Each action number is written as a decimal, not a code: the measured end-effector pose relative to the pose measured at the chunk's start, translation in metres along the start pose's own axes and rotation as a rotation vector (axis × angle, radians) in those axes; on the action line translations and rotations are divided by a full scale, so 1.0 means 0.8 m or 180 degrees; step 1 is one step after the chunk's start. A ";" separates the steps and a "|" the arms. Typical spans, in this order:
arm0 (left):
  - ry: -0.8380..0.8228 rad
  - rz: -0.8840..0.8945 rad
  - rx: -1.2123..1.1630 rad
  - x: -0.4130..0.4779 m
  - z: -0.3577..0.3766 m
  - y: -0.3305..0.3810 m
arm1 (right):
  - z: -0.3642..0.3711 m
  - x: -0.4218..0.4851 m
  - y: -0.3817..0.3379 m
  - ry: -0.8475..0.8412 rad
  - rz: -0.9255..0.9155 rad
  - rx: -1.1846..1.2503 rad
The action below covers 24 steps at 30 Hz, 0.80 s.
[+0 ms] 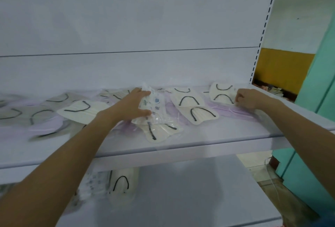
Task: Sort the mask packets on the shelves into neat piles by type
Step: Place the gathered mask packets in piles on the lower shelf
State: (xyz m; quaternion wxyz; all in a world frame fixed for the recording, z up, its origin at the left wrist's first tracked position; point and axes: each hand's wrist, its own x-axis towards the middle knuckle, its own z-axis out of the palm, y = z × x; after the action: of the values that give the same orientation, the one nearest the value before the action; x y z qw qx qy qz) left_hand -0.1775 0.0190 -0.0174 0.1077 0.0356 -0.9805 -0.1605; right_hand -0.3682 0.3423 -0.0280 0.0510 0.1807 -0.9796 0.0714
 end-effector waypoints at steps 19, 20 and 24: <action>0.1441 -0.0871 -0.1253 -0.109 -0.086 -0.137 | -0.003 -0.031 -0.233 -0.0644 -0.1562 0.0251; 0.1529 -0.0920 -0.1301 -0.120 -0.092 -0.149 | -0.004 -0.034 -0.254 -0.0386 -0.1667 0.0218; 0.1865 -0.1075 -0.1459 -0.172 -0.121 -0.200 | -0.003 -0.064 -0.359 -0.0302 -0.2271 0.0598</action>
State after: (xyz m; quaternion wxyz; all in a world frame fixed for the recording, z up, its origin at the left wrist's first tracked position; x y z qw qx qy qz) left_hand -0.0164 -0.1480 -0.0066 0.3598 0.2154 -0.8275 -0.3734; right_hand -0.2170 0.0949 0.0032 0.0103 0.5178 -0.8455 0.1303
